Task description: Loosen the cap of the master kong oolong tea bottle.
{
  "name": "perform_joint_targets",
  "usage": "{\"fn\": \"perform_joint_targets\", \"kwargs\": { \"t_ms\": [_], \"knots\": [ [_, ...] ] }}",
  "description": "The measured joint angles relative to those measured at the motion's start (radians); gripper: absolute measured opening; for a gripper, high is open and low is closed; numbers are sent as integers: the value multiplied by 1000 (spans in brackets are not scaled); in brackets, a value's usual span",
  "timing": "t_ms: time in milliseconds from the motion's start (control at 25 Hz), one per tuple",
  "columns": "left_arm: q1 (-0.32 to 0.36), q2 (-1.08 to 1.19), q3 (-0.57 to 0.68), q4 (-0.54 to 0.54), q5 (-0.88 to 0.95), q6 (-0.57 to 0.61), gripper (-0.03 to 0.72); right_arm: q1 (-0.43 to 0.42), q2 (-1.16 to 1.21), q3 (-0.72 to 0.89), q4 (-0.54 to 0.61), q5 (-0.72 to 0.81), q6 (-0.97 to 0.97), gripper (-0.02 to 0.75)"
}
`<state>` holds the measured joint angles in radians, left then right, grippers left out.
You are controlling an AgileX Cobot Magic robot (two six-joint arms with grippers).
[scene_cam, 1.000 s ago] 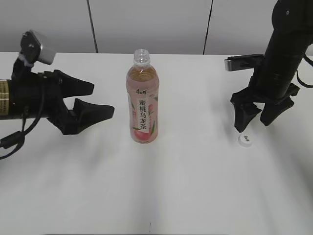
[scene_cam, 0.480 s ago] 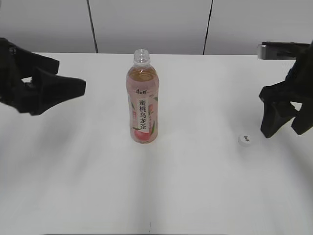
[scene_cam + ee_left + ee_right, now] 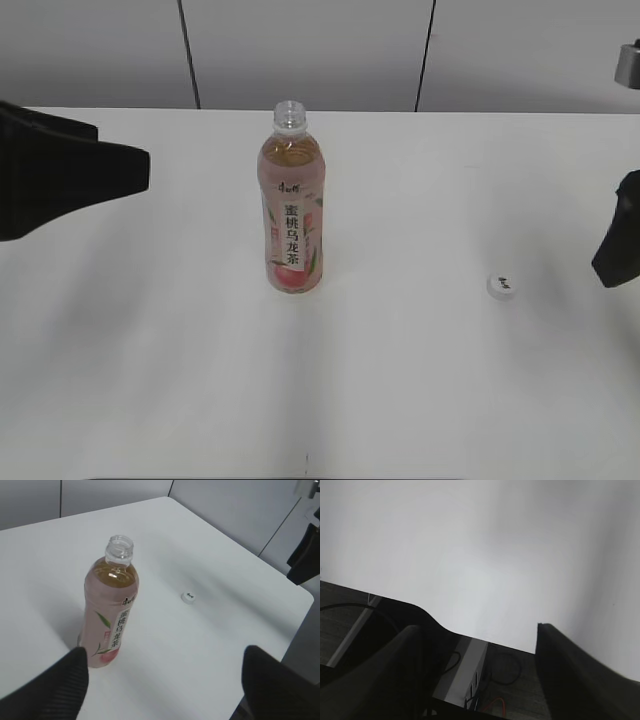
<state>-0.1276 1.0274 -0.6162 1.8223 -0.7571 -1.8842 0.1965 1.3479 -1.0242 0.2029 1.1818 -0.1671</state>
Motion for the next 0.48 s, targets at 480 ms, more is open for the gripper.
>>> {"fn": "perform_joint_targets", "kwargs": {
  "t_ms": [480],
  "knots": [
    [-83,14,0,0,180,505,501,0,-17,2,5,-72,1,533]
  ]
}}
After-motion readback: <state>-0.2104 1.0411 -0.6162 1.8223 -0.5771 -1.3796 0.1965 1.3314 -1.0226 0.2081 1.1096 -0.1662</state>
